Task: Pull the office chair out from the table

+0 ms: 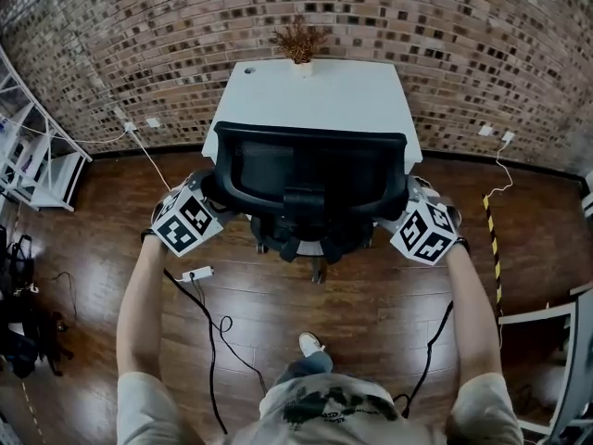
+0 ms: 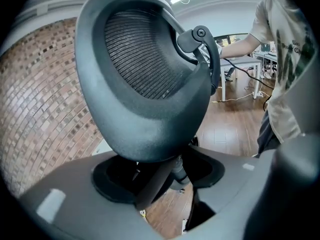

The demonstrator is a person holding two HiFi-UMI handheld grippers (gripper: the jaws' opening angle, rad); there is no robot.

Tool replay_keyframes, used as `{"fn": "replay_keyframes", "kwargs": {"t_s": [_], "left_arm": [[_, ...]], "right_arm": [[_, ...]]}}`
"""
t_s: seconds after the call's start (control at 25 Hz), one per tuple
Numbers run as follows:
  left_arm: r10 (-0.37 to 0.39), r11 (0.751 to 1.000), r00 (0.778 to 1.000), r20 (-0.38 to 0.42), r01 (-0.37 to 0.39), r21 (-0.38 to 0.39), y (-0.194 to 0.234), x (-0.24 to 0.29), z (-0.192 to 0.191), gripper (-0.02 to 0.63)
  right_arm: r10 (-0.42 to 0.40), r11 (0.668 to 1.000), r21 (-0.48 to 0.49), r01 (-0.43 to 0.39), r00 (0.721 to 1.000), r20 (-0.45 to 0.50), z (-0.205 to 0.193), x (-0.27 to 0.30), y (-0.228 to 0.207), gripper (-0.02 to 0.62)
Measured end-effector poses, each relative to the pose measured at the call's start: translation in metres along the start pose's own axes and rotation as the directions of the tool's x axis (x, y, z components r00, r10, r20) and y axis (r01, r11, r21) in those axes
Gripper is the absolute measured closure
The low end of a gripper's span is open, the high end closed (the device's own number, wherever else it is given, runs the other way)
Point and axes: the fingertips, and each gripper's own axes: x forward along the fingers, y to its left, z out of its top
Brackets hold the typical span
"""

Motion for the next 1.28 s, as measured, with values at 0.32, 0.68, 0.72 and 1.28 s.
{"fn": "replay_keyframes", "kwargs": {"t_s": [0.32, 0.68, 0.72, 1.28], "left_arm": [[0.005, 1.000, 1.000, -0.020, -0.006, -0.017, -0.037, -0.022, 0.000, 0.298], [0.017, 0.999, 1.000, -0.020, -0.017, -0.029, -0.097, -0.064, 0.000, 0.296], [0.016, 0.999, 1.000, -0.021, -0.017, -0.032, -0.104, -0.068, 0.001, 0.296], [0.016, 0.999, 1.000, -0.024, -0.017, -0.036, -0.193, -0.130, -0.001, 0.301]], "right_arm": [[-0.005, 1.000, -0.030, 0.005, 1.000, 0.007, -0.001, -0.026, 0.033, 0.330], [0.009, 0.999, -0.039, -0.009, 1.000, -0.006, 0.003, -0.069, 0.087, 0.336], [0.010, 0.999, -0.041, -0.010, 1.000, -0.007, 0.003, -0.073, 0.093, 0.334], [0.021, 0.999, -0.042, -0.021, 1.000, -0.020, 0.009, -0.134, 0.172, 0.333]]}}
